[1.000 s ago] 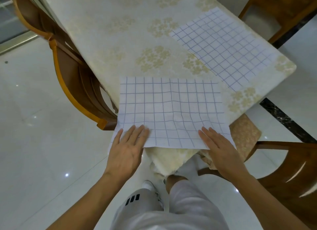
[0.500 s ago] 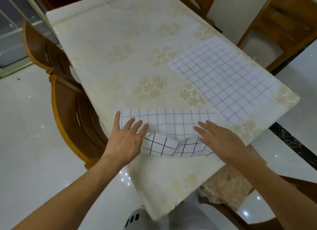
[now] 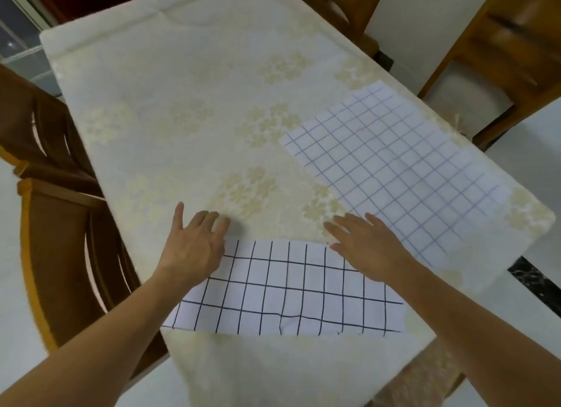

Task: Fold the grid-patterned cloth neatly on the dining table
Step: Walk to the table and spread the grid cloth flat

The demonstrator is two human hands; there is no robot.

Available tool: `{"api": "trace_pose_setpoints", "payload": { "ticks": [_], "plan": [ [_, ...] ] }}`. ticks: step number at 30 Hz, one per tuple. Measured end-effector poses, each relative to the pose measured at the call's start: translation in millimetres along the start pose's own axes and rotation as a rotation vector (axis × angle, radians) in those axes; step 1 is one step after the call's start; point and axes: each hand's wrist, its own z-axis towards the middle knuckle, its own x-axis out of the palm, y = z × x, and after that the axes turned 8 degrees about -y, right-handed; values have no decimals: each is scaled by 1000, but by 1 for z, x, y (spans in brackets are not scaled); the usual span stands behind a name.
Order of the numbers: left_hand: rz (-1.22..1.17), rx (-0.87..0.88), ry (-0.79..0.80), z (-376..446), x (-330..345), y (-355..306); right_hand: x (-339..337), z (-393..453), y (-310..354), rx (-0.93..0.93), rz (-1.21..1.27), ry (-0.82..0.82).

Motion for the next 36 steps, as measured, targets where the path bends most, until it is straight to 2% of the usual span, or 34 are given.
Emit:
{"api": "trace_pose_setpoints", "payload": {
  "ticks": [3,6,10,13,17,33,36],
  "plan": [
    [-129,-64,-54,-10,10,-15,8,-8,10,85,71,-183],
    [-230,-70,-42,-28,20,-31,18,-30,33,171,133,-253],
    [-302,-91,-7,-53,34,-41,37,-72,67,364,231,-286],
    [-323,-113,16,-69,49,-42,55,-92,86,471,278,-230],
    [-314,-149,43,-84,69,-37,77,-92,96,459,300,-182],
    [-320,-312,-24,-108,79,-35,92,-75,78,419,229,-279],
    [-382,-168,-83,-110,71,-57,86,-76,94,385,239,-296]
  ]
}}
